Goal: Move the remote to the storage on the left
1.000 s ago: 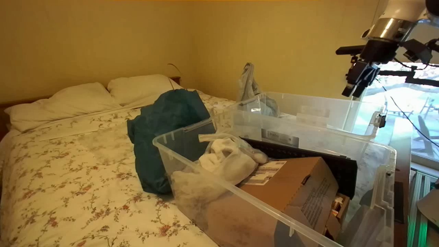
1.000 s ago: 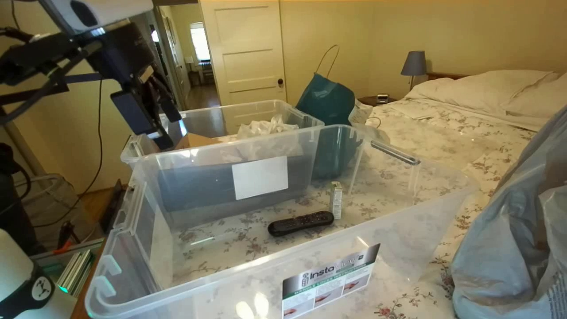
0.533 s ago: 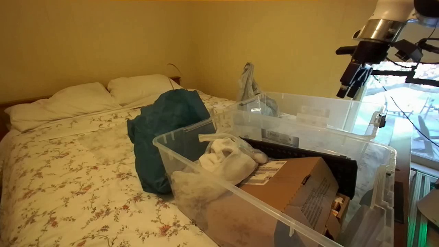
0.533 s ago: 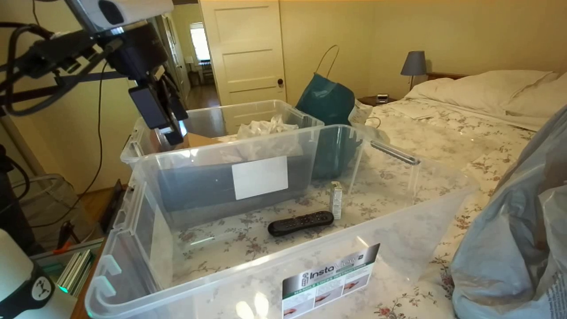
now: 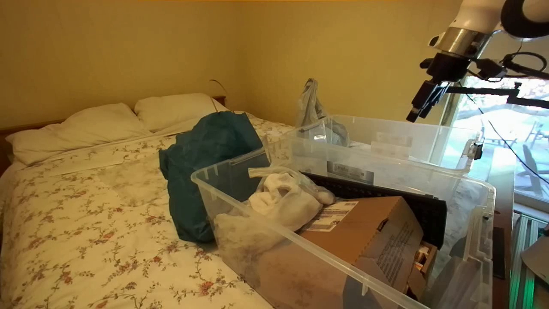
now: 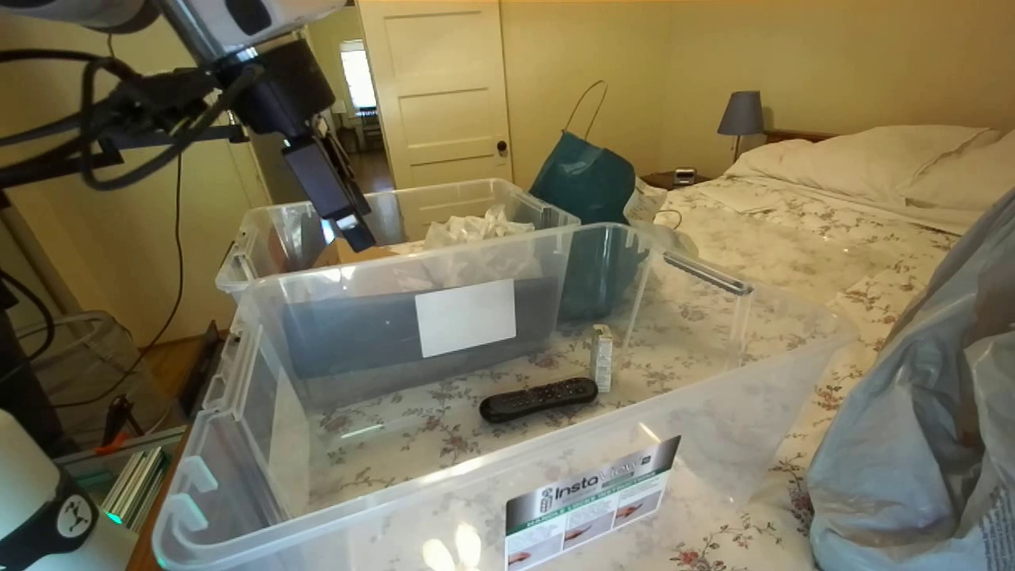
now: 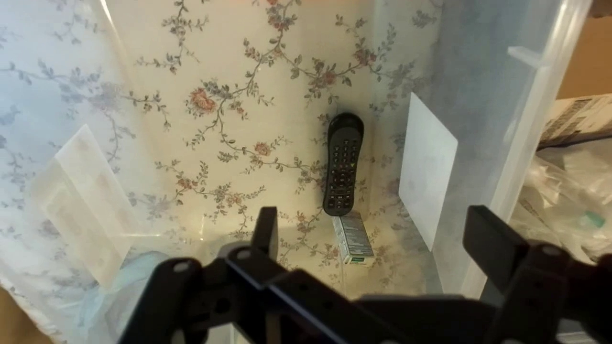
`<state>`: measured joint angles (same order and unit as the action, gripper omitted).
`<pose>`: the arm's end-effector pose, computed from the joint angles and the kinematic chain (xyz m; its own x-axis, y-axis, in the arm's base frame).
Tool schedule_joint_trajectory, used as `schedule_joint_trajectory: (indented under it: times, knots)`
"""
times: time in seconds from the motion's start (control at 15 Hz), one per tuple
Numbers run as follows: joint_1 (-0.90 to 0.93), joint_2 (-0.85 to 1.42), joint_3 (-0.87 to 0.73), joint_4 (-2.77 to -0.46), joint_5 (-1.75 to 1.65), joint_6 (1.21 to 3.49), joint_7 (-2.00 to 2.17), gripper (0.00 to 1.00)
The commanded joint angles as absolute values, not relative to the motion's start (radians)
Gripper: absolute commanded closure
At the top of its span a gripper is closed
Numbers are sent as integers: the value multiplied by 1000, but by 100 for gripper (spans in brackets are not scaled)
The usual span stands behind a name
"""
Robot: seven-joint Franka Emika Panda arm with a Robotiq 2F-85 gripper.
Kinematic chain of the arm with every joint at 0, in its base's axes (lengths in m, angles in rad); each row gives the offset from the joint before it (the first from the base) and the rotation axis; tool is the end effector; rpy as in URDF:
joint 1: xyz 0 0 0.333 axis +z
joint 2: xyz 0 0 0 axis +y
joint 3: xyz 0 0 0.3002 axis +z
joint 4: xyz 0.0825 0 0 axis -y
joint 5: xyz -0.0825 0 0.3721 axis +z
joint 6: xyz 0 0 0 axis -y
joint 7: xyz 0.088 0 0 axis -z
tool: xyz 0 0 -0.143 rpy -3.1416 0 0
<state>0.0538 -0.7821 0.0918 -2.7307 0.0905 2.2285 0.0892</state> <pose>0.3438 0.0528 0.4294 0.9622 -0.0123 0.2721 -0.0003 -0.9990 -0.0438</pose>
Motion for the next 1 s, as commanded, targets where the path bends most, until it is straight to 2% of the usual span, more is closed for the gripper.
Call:
schedule_joint_trajectory:
  times: [0.0, 0.2, 0.6, 0.67, 0.93]
  knots:
    - [39, -562, 134, -2650, -9, 2265, 61, 0]
    - [34, -392, 175, -2600, -74, 2262, 112, 0]
    - [54, -110, 139, -2466, -49, 2298, 84, 0]
    - [68, -209, 142, -2547, -52, 2305, 82, 0]
    - [70, -180, 127, -2534, -15, 2334, 83, 0]
